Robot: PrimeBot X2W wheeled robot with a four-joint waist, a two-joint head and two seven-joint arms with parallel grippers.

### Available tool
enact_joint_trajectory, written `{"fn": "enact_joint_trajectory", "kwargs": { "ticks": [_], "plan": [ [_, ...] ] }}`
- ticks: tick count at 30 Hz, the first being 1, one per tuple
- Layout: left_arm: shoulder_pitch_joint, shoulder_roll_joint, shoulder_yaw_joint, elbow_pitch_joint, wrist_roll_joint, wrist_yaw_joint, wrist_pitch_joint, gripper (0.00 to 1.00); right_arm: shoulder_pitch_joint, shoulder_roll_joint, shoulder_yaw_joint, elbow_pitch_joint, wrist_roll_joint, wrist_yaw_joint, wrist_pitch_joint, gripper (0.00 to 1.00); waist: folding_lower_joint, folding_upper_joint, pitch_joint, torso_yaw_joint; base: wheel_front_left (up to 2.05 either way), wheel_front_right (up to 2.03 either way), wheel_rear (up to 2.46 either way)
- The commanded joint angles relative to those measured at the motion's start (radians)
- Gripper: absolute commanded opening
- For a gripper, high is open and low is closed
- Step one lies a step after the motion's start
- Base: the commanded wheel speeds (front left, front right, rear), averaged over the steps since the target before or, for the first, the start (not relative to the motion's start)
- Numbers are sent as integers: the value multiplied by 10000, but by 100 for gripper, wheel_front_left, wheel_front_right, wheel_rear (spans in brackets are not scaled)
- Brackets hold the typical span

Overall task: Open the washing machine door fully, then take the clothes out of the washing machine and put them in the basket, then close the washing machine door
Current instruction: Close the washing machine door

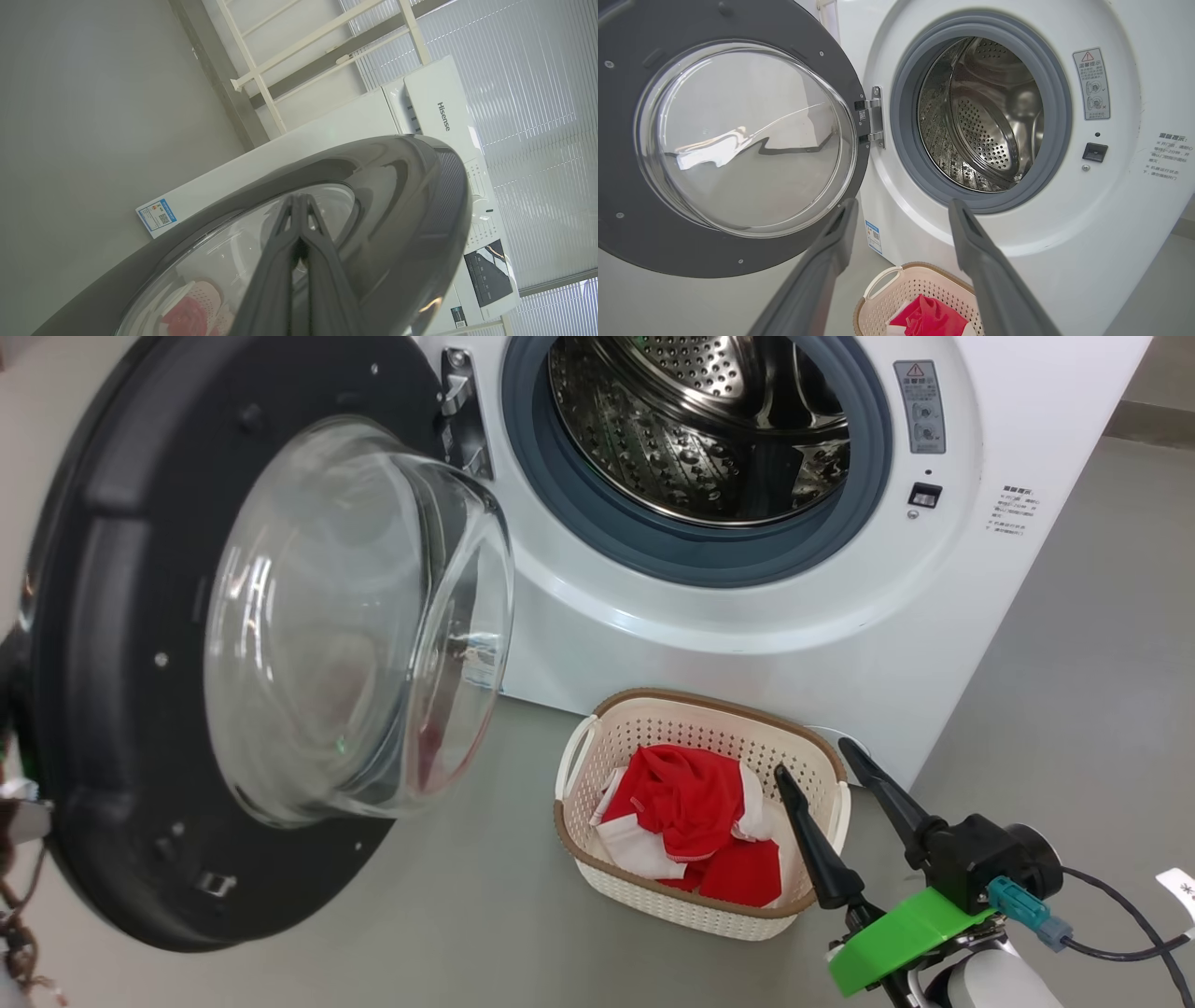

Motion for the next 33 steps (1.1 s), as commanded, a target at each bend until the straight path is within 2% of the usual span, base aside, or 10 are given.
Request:
{"fn": "enact_joint_trajectory", "kwargs": {
  "ticks": [1, 10, 14, 21, 33],
  "plan": [
    [135, 94, 28, -564, -169, 62, 204, 0, -275, 37, 163, -219, 54, 48, -65, 100, 0, 0, -8, 0, 0, 0, 0],
    [886, -798, -46, -2635, -623, 852, 686, 0, -280, 82, 115, -211, 84, 48, -65, 100, 0, 0, -6, -61, 0, 0, 0],
    [1067, -1070, 96, -3372, -1284, 1378, 815, 0, -232, 94, 6, -211, 94, 48, -65, 100, 0, 0, -40, -130, 0, 0, 0],
    [1737, -1204, -358, -4440, -1792, 1979, 849, 0, -173, 111, -66, -195, 152, 48, -65, 100, 0, 0, -115, -281, 0, 0, 0],
    [2888, -1222, -1529, -5811, -2978, 2547, 338, 0, -65, 128, -52, -222, 211, 48, -65, 100, 0, 0, -211, -643, 0, 0, 0]
  ]
}}
